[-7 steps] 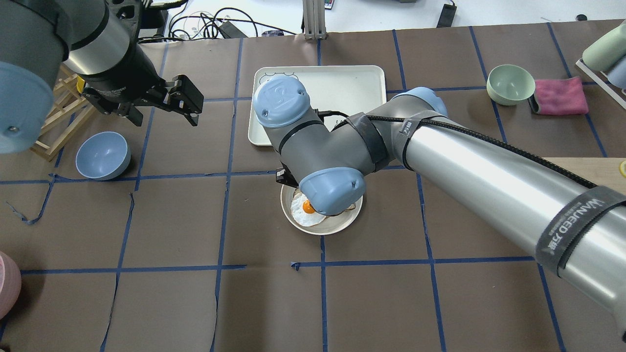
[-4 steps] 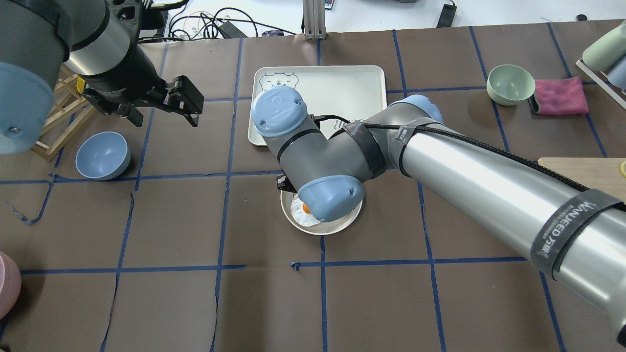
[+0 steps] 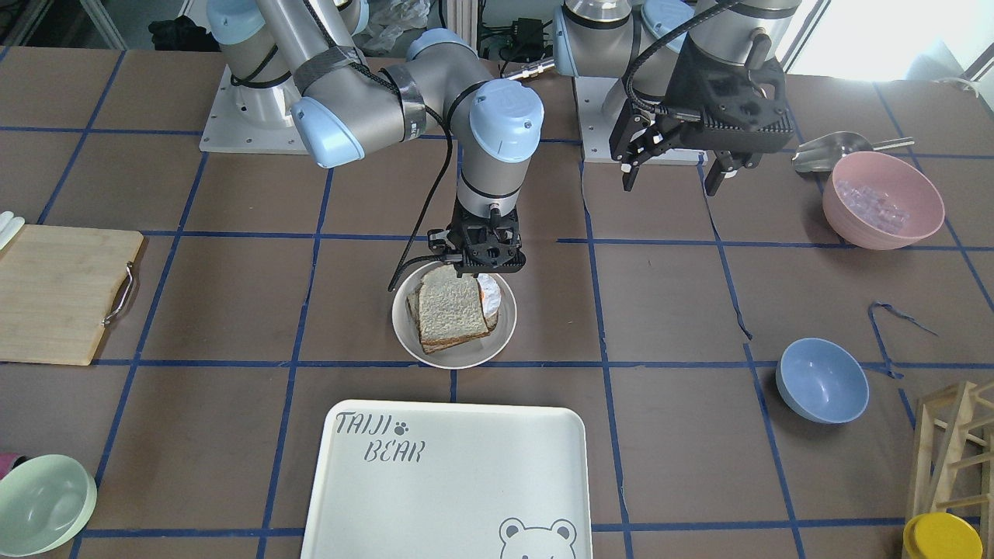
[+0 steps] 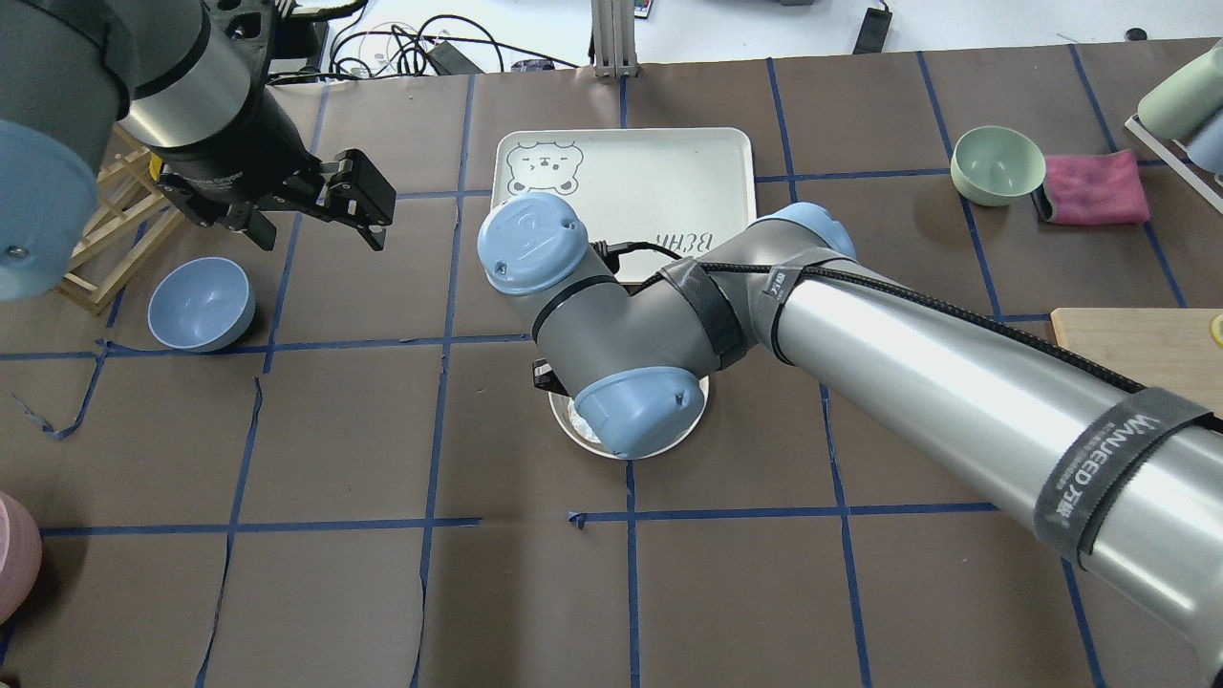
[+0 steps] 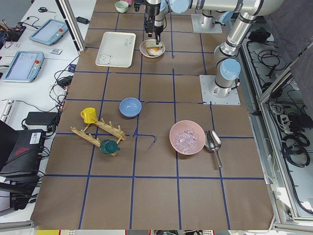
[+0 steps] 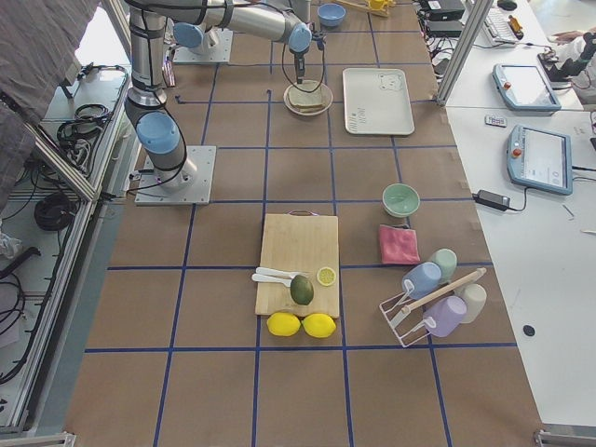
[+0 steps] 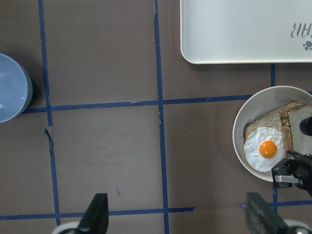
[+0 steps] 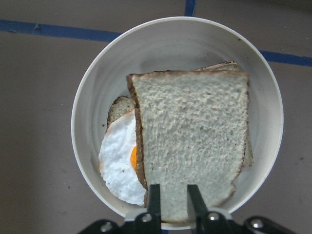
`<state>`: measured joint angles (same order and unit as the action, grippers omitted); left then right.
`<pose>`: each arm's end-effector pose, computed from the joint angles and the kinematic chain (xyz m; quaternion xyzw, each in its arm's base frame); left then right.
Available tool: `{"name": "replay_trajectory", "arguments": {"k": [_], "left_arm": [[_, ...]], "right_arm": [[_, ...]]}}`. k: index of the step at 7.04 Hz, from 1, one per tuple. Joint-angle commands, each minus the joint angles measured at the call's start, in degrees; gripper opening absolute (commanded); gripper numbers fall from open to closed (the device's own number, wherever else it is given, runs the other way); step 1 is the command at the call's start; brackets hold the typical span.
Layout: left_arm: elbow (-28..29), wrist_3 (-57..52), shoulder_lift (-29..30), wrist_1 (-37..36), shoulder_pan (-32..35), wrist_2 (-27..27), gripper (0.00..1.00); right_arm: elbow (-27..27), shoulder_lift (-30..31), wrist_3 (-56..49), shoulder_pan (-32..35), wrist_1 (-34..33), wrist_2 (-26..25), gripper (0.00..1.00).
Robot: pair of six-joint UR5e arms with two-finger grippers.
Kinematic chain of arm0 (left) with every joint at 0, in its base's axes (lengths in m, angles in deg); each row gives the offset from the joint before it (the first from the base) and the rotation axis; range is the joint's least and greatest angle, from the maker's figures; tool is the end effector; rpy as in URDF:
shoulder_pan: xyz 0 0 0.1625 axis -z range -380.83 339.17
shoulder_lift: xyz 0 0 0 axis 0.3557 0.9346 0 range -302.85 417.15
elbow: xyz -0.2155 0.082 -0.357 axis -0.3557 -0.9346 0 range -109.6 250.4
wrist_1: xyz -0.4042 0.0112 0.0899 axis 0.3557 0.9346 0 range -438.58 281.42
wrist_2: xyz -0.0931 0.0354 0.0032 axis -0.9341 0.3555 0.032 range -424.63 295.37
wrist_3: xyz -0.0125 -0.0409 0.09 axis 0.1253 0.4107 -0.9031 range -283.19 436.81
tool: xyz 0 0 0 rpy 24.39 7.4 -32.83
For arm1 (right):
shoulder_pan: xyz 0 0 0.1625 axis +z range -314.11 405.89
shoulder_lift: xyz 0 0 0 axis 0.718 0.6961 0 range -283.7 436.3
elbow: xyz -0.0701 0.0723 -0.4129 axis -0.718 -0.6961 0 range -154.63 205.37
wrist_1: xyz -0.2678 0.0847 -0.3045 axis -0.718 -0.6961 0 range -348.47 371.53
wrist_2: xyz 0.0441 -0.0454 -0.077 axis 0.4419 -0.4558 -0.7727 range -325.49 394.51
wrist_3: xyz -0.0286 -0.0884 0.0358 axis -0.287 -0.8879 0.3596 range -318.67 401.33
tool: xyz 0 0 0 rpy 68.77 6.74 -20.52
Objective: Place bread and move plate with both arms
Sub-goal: 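Lower the bread onto the egg on the plate and open the right gripper, then raise the right gripper away while the left gripper reaches to the plate rim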
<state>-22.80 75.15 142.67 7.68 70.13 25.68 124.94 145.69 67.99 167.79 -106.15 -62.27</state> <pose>-0.1406 -0.4646 0.5044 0.0228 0.9988 -0.0437 0.0030 0.4117 -0.4314 0.2600 0.0469 -0.9969 0.0098 0.0622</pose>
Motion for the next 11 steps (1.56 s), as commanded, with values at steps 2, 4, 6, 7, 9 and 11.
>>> {"name": "replay_trajectory", "arguments": {"k": [2,4,6,7,9,11], "left_arm": [[0.3,0.0,-0.2,1.0,0.0,0.0,1.0],[0.2,-0.1,0.0,1.7,-0.2,-0.2,1.0],[-0.8,1.6,1.9,2.3,0.1,-0.7,1.0],[-2.7,6.8,3.9,1.8,0.4,-1.2,1.0],[-9.2,16.7,9.2,-6.3,3.3,-7.8,1.0],[-15.2,21.9,15.1,-20.6,8.0,-8.1,0.98]], "right_arm": [[-3.3,2.1,-5.8,-5.3,-2.0,0.1,1.0],[-5.6,5.6,-14.3,-16.7,4.7,4.4,1.0],[-13.2,7.8,-24.6,-26.6,17.9,5.9,1.0],[-18.4,9.7,-25.4,-27.6,23.0,5.7,1.0],[-19.9,14.0,-26.4,-28.1,31.1,5.6,1.0],[-19.0,15.9,-27.3,-28.0,30.8,4.9,1.0]]}}
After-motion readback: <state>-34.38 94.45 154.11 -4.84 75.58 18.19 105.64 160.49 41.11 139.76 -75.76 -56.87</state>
